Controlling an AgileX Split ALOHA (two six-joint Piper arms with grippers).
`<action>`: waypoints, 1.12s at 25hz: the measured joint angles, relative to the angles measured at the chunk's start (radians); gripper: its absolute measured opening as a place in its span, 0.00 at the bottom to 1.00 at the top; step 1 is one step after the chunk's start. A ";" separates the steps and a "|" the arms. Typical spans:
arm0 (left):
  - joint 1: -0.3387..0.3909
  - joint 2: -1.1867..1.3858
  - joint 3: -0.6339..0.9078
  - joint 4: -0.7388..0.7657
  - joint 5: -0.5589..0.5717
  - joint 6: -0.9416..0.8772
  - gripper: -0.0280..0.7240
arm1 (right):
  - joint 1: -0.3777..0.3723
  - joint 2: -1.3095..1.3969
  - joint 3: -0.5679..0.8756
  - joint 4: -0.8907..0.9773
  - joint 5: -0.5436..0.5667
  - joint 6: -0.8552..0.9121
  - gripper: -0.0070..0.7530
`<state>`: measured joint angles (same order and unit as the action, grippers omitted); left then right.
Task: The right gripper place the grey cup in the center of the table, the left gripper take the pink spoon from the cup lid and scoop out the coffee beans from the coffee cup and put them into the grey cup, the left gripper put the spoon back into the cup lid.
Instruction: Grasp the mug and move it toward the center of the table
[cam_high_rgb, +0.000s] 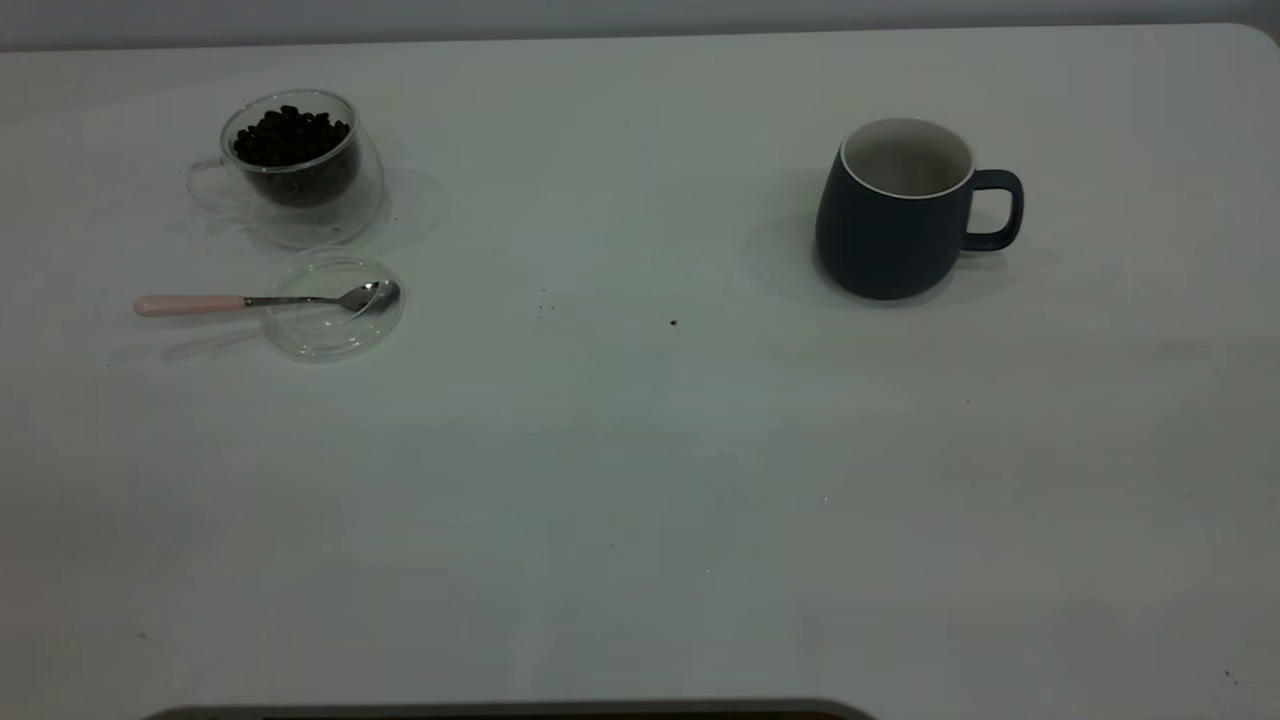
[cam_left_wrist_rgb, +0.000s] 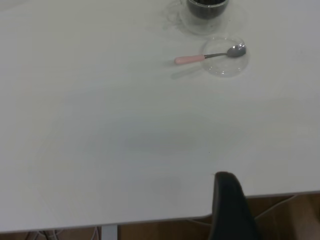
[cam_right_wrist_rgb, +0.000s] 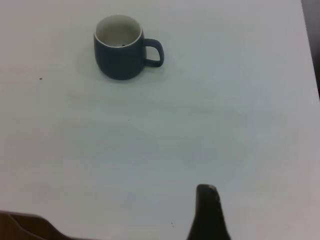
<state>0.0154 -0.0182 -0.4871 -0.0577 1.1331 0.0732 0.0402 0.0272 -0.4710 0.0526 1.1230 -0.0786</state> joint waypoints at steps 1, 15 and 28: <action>0.000 0.000 0.000 0.000 0.000 0.000 0.68 | 0.000 0.000 0.000 -0.001 0.000 0.000 0.79; 0.000 0.000 0.000 0.000 0.000 0.000 0.68 | 0.000 0.527 -0.200 -0.053 -0.050 -0.131 0.86; 0.000 0.000 0.000 0.000 0.001 -0.002 0.68 | 0.000 1.273 -0.270 -0.168 -0.584 -0.500 0.86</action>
<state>0.0154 -0.0182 -0.4871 -0.0577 1.1337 0.0710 0.0402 1.3001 -0.7408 -0.1156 0.5389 -0.5788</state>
